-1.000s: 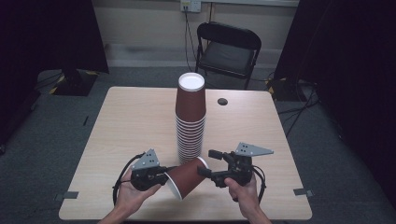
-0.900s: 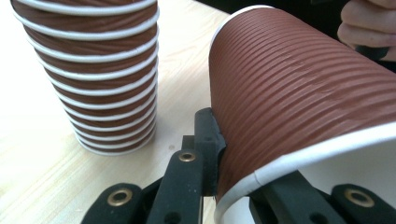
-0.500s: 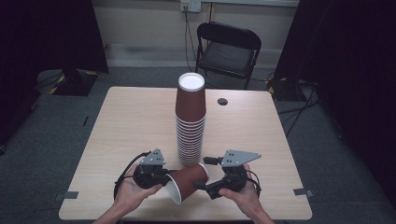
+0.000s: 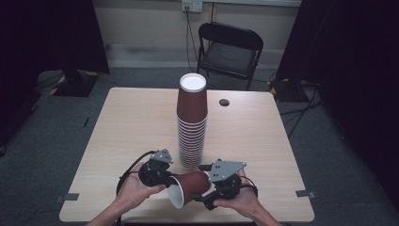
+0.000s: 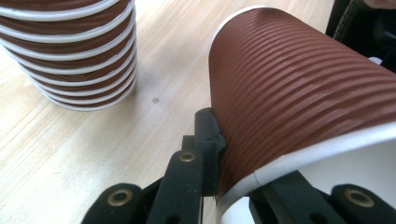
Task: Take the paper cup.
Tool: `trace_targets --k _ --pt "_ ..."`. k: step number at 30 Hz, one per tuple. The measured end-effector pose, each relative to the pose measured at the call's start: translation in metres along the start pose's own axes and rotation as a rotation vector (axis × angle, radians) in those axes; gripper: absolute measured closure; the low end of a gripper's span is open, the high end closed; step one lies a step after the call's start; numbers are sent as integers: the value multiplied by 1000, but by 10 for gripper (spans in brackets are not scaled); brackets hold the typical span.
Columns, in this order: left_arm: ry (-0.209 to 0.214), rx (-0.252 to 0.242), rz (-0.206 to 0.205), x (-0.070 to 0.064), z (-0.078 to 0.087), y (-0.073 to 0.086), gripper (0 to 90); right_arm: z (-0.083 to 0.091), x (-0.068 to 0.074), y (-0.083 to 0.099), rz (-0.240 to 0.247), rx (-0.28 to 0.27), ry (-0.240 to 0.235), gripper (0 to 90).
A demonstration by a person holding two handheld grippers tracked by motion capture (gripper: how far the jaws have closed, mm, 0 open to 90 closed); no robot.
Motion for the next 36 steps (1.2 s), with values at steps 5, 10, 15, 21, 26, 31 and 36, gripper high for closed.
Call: trace_targets --k 5,10,15,21,26,31,36 --pt "53 19 69 7 1 -5 854 -2 3 3 44 20 -10 124" --pt "41 50 68 6 -1 -10 856 -4 3 6 109 60 15 97" --pt "25 81 71 8 -4 -11 858 -8 4 10 178 102 44 82" --pt "48 92 83 3 -10 -16 865 -20 10 12 259 128 64 77" --pt "26 111 76 2 -14 -18 868 -29 10 13 260 132 59 78" --pt "15 116 95 3 -16 -18 867 -33 10 12 249 128 52 77" --pt "10 145 94 4 -20 -14 865 -38 10 13 264 142 51 77"
Point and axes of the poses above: each handheld gripper's, and its own axes: z roughly backward along the jaws, y roughly out of its underside, x roughly to its left, the point moved 8 cm from there along -z, roughly forward along the jaws, and after that the axes turned 10 degrees about -x, right-handed, at the moved point
